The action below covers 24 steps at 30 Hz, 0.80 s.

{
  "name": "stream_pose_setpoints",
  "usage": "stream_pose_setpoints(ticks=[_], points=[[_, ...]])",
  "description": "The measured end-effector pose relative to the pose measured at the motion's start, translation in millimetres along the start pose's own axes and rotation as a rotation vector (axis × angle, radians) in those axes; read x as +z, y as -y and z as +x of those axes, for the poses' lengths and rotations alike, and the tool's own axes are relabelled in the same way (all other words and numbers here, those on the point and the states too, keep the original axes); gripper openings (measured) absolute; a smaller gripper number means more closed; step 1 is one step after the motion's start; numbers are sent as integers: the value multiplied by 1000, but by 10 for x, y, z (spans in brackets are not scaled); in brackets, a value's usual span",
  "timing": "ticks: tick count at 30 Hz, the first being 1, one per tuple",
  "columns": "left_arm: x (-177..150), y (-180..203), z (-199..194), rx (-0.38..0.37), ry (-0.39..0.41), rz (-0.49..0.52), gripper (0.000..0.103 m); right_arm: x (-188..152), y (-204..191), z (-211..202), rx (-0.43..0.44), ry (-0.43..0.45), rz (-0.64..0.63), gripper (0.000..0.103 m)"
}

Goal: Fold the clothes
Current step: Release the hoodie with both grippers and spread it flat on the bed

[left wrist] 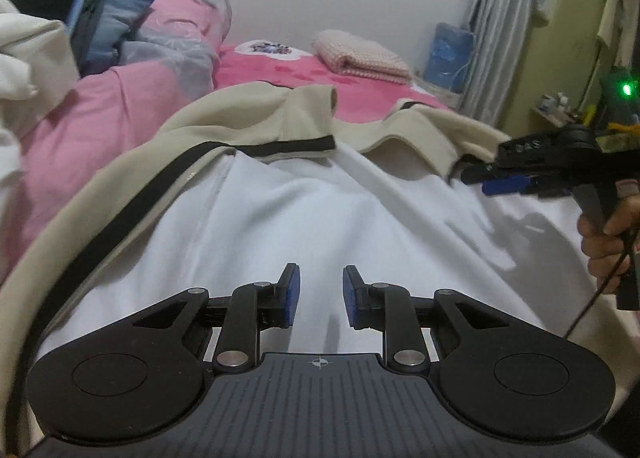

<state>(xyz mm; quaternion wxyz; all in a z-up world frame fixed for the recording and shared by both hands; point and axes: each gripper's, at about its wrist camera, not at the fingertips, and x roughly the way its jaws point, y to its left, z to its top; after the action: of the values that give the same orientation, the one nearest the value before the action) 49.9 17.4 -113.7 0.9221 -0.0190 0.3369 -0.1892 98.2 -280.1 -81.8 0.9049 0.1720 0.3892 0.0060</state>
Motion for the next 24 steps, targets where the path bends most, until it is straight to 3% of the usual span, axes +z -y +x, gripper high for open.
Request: stream_pose_setpoints(ticks=[4,6,8,9,11,14,19,22,24], points=[[-128,-134,237,35,-15,-12,23,104,-55,468,-24,-1,-128,39],[-232,-255,323,33,-34,-55,23,142,-70,701,-102,-24,-216,26],[-309,-310,298,6,0,-70,23,273,-1,840,-136,4,-235,25],[-330,-313,282,1,13,-62,23,379,38,904,-164,18,-229,23],[-371,-280,259,10,32,-19,23,592,115,1031,-219,47,-218,7],[-422,-262,222,16,49,17,23,941,351,1229,-299,74,-135,1],[-428,-274,237,5,58,15,23,1382,761,1523,-440,120,-45,0],[-438,-259,261,3,65,20,23,1496,951,1581,-429,84,33,0],[-451,-255,261,2,69,21,24,1514,872,1443,-403,74,41,3]])
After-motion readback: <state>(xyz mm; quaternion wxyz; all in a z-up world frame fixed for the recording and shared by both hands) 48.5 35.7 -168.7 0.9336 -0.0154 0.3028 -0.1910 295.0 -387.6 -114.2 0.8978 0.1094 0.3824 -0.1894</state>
